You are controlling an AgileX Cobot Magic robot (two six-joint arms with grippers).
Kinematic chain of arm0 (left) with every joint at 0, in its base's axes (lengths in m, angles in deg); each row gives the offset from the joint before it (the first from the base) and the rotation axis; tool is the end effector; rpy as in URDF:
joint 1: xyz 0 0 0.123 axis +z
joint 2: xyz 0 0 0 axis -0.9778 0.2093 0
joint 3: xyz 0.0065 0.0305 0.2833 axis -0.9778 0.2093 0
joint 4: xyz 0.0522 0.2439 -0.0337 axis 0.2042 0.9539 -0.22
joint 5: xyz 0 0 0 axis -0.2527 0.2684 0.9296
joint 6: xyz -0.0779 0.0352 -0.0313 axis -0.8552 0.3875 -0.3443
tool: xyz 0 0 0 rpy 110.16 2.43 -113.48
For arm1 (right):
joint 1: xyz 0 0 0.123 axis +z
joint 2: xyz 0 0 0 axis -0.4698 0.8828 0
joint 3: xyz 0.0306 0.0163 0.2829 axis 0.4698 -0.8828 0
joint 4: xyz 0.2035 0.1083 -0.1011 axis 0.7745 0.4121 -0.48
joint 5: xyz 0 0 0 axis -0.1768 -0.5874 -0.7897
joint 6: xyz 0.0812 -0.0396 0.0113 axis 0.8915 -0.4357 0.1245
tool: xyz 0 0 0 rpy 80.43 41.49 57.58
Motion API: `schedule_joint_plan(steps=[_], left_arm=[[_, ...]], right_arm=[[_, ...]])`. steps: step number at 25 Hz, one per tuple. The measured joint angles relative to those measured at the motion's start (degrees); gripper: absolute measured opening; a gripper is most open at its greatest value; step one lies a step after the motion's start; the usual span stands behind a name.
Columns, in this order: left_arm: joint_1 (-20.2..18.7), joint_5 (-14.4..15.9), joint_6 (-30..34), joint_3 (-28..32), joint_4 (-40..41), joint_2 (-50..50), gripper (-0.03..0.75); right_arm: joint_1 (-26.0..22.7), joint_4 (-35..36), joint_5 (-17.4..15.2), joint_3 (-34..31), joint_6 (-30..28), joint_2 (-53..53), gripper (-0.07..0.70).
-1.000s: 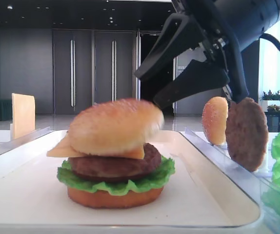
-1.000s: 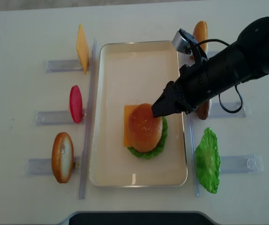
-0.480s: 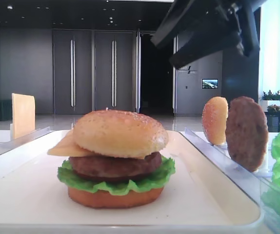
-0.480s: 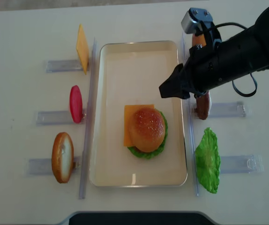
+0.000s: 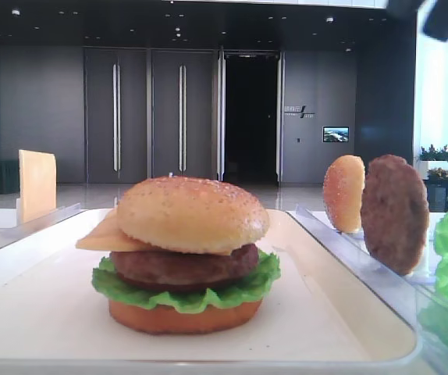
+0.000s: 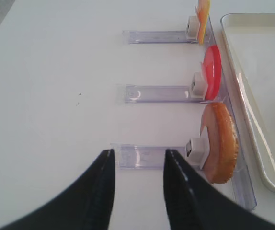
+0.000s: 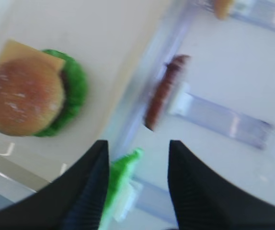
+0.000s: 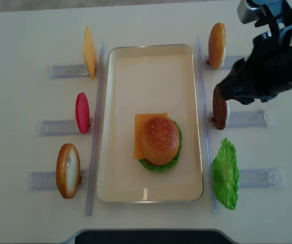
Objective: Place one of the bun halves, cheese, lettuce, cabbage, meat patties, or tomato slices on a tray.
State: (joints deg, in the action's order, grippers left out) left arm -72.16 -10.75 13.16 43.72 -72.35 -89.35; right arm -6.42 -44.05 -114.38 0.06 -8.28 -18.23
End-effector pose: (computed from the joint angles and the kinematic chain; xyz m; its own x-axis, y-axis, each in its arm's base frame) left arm -0.0061 -0.0005 0.2657 -0.5107 -0.0075 -0.8597 -0.0780 0.9962 0.0376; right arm 0.2133 0.1108 0.3031 -0.8039 -0.3178 -0.5027 -0.4797 0.8462 0.2321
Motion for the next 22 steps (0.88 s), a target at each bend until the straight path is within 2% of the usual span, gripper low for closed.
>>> schedule_joint_plan(steps=[2,4,6,8,10,17,19,22], left_arm=[[0.0,0.0,0.0,0.0,0.0,0.0,0.265],[0.0,0.0,0.0,0.0,0.0,0.0,0.265],[0.0,0.0,0.0,0.0,0.0,0.0,0.265],[0.0,0.0,0.0,0.0,0.0,0.0,0.265],[0.0,0.0,0.0,0.0,0.0,0.0,0.265],[0.0,0.0,0.0,0.0,0.0,0.0,0.265],[0.0,0.0,0.0,0.0,0.0,0.0,0.265],[0.0,0.0,0.0,0.0,0.0,0.0,0.265]], right_arm=[[0.0,-10.5,-4.5,0.0,8.9,-2.6,0.312],[-0.3,-17.8,-9.3,0.0,14.9,-4.3,0.311],[-1.6,-21.8,-14.2,0.0,18.1,-5.5,0.309],[-4.4,-23.6,-17.2,0.0,18.9,-6.3,0.31],[-7.9,-24.6,-18.4,0.0,19.1,-6.6,0.31],[-22.2,-24.9,-18.7,0.0,16.9,-6.6,0.31],[-24.5,-24.9,-18.7,0.0,16.7,-6.6,0.31],[-25.1,-24.9,-18.7,0.0,16.6,-6.6,0.31]])
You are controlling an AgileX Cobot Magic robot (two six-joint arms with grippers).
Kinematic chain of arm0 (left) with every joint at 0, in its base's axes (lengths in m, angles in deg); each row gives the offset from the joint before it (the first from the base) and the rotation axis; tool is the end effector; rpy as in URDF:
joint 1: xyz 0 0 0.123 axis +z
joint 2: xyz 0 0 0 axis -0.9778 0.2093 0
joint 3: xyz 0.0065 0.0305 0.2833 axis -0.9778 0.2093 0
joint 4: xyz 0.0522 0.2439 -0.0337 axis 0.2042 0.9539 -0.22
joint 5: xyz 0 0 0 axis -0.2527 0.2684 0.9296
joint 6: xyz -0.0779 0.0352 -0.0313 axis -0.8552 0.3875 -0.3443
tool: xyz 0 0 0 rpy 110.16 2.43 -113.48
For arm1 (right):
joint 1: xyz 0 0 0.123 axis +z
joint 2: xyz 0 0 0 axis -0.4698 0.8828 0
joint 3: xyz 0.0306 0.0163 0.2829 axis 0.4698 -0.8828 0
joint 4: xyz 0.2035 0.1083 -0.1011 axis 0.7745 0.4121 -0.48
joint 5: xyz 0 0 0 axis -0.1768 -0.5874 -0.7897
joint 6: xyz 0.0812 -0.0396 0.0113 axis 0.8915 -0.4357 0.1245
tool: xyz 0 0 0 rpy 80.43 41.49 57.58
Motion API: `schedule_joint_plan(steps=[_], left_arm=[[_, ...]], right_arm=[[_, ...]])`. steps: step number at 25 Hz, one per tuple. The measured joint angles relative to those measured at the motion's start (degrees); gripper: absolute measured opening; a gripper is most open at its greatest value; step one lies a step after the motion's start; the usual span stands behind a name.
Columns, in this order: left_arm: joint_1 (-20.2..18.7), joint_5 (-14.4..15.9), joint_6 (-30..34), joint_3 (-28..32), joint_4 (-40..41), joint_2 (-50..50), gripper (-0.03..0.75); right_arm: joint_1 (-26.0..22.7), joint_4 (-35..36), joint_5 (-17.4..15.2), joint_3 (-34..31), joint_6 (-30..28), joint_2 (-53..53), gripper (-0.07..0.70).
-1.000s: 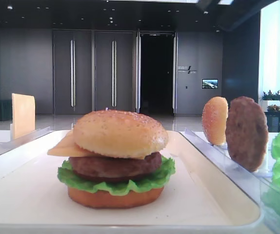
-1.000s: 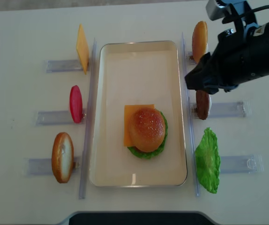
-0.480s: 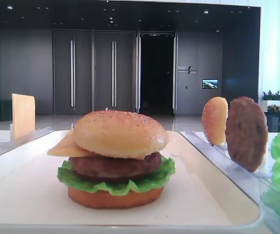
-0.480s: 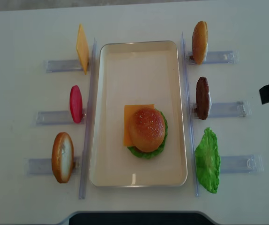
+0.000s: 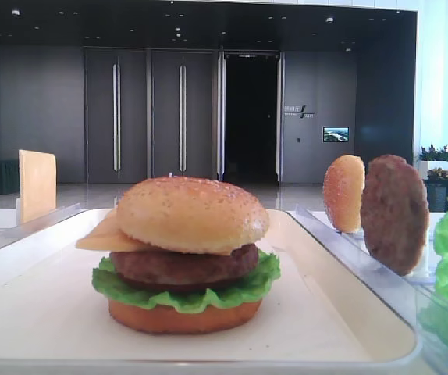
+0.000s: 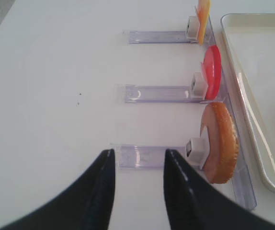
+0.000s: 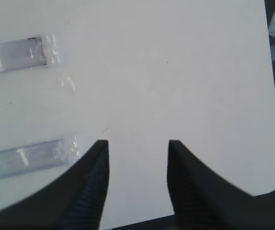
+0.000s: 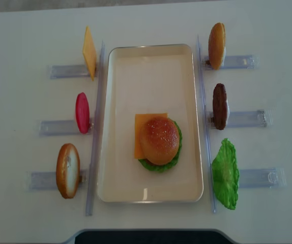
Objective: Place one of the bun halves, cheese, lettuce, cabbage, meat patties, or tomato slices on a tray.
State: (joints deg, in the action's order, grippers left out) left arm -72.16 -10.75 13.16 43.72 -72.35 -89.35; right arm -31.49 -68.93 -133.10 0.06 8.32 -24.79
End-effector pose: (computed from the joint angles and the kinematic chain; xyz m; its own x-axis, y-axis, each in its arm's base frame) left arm -0.0061 -0.0005 0.2657 -0.5107 -0.0075 -0.8597 -0.0780 0.9962 0.0376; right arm 0.1892 -0.0185 0.3124 -0.9544 0.0937 -0.2834 0.1164 0.9911 -0.0645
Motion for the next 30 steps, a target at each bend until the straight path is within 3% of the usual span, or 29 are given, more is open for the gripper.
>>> schedule_joint_plan(steps=[9,23,30], left_arm=[[0.0,0.0,0.0,0.0,0.0,0.0,0.265],[0.0,0.0,0.0,0.0,0.0,0.0,0.265],[0.0,0.0,0.0,0.0,0.0,0.0,0.265]], right_arm=[[0.0,1.6,0.0,0.0,0.0,-2.7,0.31],[0.0,2.0,-0.1,-0.7,-2.9,-31.0,0.307],[0.0,2.0,-0.2,-11.2,-4.4,-45.0,0.307]])
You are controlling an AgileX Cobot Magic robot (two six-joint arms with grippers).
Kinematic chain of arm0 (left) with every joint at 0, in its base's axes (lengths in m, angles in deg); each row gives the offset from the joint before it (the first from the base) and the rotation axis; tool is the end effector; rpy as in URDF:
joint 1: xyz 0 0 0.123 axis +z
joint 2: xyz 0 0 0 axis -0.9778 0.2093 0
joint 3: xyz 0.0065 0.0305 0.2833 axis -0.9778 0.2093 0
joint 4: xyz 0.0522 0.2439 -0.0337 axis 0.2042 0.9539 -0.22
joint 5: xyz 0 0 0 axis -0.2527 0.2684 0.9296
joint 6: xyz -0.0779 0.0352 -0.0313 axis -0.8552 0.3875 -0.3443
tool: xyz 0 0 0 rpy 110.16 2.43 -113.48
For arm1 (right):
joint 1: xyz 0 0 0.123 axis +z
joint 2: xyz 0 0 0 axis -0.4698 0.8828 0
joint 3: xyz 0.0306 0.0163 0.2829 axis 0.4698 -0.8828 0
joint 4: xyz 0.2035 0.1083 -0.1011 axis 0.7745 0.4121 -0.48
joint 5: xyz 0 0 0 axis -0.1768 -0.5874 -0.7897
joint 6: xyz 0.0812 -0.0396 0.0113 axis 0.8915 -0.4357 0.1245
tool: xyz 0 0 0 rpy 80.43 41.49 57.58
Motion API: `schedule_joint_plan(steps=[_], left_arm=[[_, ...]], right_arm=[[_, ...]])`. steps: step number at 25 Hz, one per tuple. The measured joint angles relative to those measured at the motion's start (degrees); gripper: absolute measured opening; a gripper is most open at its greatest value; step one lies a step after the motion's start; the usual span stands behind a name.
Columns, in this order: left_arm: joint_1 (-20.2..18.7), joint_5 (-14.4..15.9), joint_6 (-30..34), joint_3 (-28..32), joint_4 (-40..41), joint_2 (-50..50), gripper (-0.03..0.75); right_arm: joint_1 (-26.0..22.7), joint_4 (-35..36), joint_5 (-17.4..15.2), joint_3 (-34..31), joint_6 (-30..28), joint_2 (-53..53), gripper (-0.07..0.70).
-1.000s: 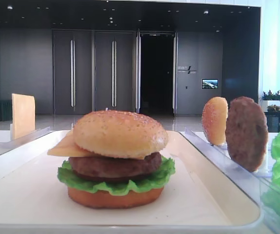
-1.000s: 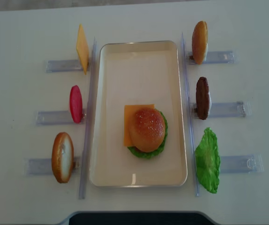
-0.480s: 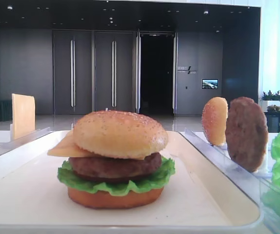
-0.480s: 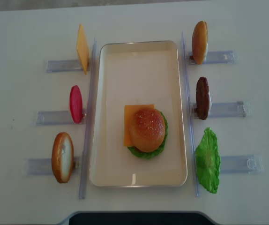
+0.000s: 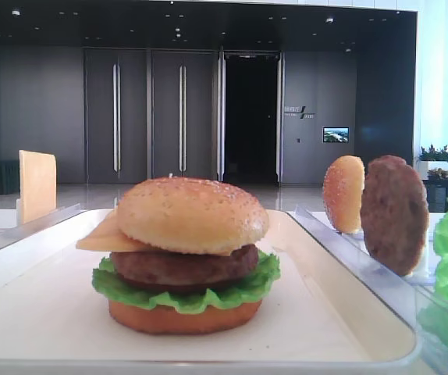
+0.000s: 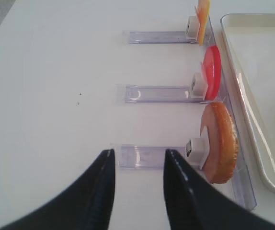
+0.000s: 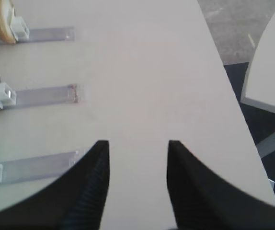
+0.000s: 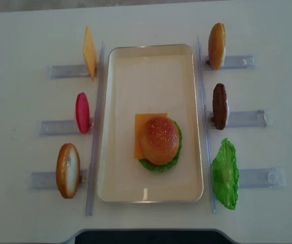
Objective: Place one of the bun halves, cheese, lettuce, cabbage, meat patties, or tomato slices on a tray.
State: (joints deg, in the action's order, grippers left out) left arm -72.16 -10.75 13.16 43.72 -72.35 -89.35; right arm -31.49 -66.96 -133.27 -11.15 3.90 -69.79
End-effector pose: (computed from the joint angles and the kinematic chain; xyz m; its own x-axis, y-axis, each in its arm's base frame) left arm -0.0061 -0.0005 0.2657 -0.5107 -0.0075 -0.8597 -0.0780 0.9962 0.0376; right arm 0.0220 -0.0055 0.3388 -0.6455 0.0098 -0.7637 0.0763 0.9957 -0.0517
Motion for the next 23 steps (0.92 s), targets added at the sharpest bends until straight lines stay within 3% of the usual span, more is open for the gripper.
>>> schedule_joint_plan(steps=[6,9,14,23], left_arm=[[0.0,0.0,0.0,0.0,0.0,0.0,0.265],[0.0,0.0,0.0,0.0,0.0,0.0,0.265],[0.0,0.0,0.0,0.0,0.0,0.0,0.265],[0.0,0.0,0.0,0.0,0.0,0.0,0.265]], right_arm=[[0.0,0.8,0.2,-11.7,-1.1,-11.8,0.307],[0.0,1.2,2.6,-15.0,-1.3,-18.1,0.307],[0.0,1.2,4.5,-15.9,-1.3,-19.8,0.307],[0.0,1.1,4.9,-15.9,-1.3,-19.8,0.307]])
